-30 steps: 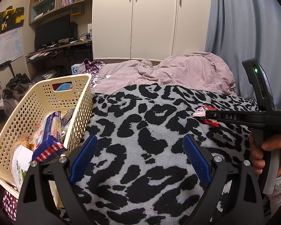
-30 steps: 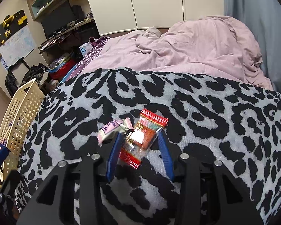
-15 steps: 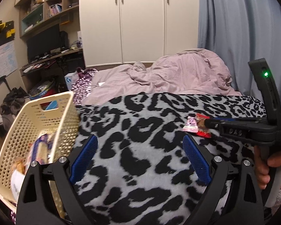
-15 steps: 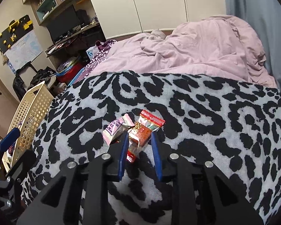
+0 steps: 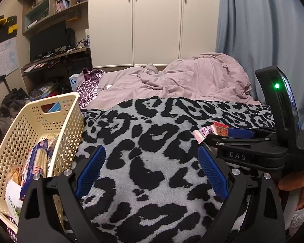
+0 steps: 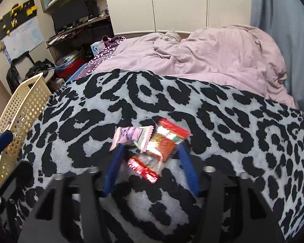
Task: Organize snacks
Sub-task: 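Lower the right gripper onto the red candy packet and close it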
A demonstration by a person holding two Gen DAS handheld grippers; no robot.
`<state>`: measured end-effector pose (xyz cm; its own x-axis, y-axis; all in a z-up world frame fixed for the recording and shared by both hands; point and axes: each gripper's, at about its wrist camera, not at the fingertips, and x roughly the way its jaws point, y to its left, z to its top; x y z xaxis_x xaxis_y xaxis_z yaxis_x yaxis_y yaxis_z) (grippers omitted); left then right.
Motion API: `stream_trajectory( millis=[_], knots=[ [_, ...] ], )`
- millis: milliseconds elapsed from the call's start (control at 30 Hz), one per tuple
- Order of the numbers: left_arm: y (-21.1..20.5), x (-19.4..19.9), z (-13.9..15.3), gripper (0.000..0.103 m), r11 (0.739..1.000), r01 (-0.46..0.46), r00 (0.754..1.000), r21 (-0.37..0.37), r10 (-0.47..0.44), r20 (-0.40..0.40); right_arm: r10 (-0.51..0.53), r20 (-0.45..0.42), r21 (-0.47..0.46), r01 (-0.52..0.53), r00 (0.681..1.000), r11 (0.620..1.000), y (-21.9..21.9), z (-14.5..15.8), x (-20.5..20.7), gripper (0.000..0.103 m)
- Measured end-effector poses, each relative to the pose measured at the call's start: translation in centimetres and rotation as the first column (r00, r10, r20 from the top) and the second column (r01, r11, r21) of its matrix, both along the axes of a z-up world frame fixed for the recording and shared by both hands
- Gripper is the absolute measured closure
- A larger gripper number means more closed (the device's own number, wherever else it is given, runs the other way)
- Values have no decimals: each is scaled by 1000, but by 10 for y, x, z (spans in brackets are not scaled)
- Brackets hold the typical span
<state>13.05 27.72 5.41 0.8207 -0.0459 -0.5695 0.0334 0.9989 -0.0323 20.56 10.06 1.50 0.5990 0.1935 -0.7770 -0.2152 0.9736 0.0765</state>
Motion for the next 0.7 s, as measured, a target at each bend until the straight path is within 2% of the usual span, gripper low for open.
stream_trajectory(
  millis=[100,200,267,433,700],
  knots=[
    [7,-1,0,9,1000,-13,1000,-8,13,0,2,2,3,-2,1000,1000,2,1,-2,66],
    [11,-2,0,9,1000,-22,1000,-8,22,1,8,11,15,-8,1000,1000,2,5,-7,72],
    [12,-3,1,9,1000,-25,1000,-6,25,2,14,25,24,-14,1000,1000,2,9,-12,81],
    [8,-1,4,9,1000,-22,1000,6,22,7,23,55,53,-26,998,998,-5,21,-23,81],
    [-19,22,1,9,997,15,1000,77,-14,-15,9,21,99,-11,1000,995,-30,12,-21,80]
  ],
)
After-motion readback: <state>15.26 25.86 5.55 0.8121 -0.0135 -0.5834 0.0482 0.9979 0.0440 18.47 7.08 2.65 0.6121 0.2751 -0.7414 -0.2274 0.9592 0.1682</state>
